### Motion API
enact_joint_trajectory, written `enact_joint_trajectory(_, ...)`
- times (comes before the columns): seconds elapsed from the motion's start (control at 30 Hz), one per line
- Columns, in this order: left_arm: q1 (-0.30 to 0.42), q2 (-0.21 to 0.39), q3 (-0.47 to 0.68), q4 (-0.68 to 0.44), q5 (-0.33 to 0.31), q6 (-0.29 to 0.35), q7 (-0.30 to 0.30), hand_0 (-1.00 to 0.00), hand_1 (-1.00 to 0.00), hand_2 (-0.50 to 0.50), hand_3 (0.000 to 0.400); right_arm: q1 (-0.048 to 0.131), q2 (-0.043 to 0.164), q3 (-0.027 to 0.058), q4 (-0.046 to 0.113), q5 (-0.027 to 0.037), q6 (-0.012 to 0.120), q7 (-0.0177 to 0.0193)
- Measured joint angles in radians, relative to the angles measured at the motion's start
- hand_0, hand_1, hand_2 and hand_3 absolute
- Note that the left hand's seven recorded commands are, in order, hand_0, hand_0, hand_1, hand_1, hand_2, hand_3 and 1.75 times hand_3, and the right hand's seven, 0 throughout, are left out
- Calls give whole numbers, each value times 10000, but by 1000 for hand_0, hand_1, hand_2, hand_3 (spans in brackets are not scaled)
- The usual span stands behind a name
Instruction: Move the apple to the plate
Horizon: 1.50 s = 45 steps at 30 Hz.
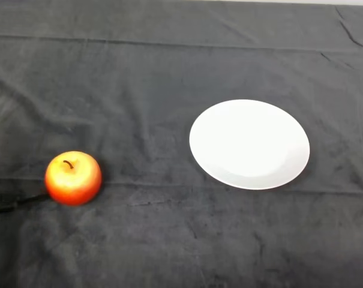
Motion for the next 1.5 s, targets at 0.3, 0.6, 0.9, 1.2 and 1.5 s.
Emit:
enact_joint_trajectory(0.3, 19, -136, -479, -212, 389, 567, 23, 0, 0, 0, 0, 0, 0, 2, 0, 0, 0, 0)
enact_joint_trajectory(0.6, 21, -238, -809, -811, 608, 1141, -100, 0, 0, 0, 0, 0, 1, 2, -1, 0, 0, -1)
enact_joint_trajectory(0.9, -16, -346, -1198, -935, 733, 1453, -349, 0, 0, 0, 0, 0, 1, 1, -1, 0, 0, -1)
enact_joint_trajectory(1.2, -402, -385, -1560, -638, 820, 1454, -422, 0, 0, 0, 0, 0, 1, 1, -1, 0, 0, -1)
enact_joint_trajectory(1.5, -491, -415, -1923, -522, 838, 1605, -438, -1000, -67, -467, 400, 0, 1, 0, -2, 0, 0, -1)
